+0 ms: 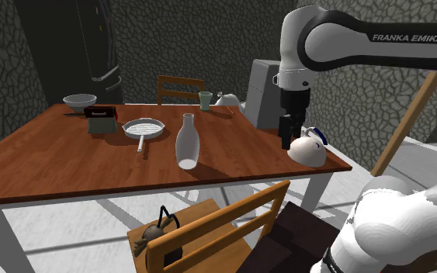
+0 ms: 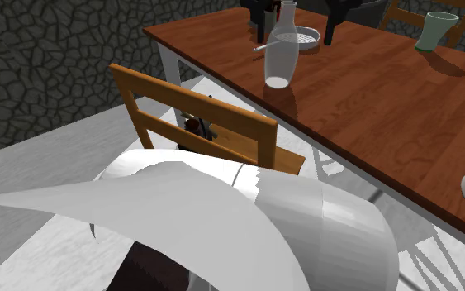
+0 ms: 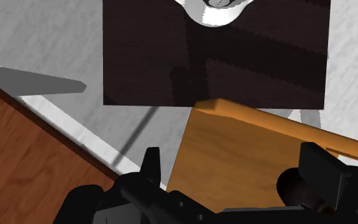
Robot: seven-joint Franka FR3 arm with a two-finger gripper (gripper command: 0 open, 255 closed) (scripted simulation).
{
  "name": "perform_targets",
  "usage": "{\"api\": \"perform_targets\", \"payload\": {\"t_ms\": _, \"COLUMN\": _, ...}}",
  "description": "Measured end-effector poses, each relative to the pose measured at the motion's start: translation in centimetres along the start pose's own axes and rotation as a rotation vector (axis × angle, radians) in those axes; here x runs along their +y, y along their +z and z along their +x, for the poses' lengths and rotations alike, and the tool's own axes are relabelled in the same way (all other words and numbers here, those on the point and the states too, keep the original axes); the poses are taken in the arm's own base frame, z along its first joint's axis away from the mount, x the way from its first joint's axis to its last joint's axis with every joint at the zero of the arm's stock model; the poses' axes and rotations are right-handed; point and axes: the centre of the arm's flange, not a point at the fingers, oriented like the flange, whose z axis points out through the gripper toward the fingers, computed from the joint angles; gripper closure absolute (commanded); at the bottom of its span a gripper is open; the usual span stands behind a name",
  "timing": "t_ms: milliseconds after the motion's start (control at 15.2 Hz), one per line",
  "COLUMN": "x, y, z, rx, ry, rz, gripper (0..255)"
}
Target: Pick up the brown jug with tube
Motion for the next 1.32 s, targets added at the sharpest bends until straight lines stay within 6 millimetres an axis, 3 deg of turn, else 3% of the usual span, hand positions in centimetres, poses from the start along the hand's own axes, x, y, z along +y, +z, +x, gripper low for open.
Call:
{"api": "perform_targets", "payload": {"t_ms": 132, "x": -0.4, "y": 0.3, "z": 0.4, "rx": 0.0, "ry": 0.001, "rz": 0.001, "gripper": 0}}
{"api": "perform_targets", "payload": {"t_ms": 396, "x": -2.8, "y": 2.4, "z": 3.2, "rx": 0.007, "ry": 0.006, "rz": 0.005, "gripper": 0}}
{"api": "perform_targets", "payload": {"t_ms": 1320, "x": -12.6, "y": 11.4, "z": 15.6, "rx": 0.035, "ry": 0.032, "rz": 0.026, "gripper": 0}}
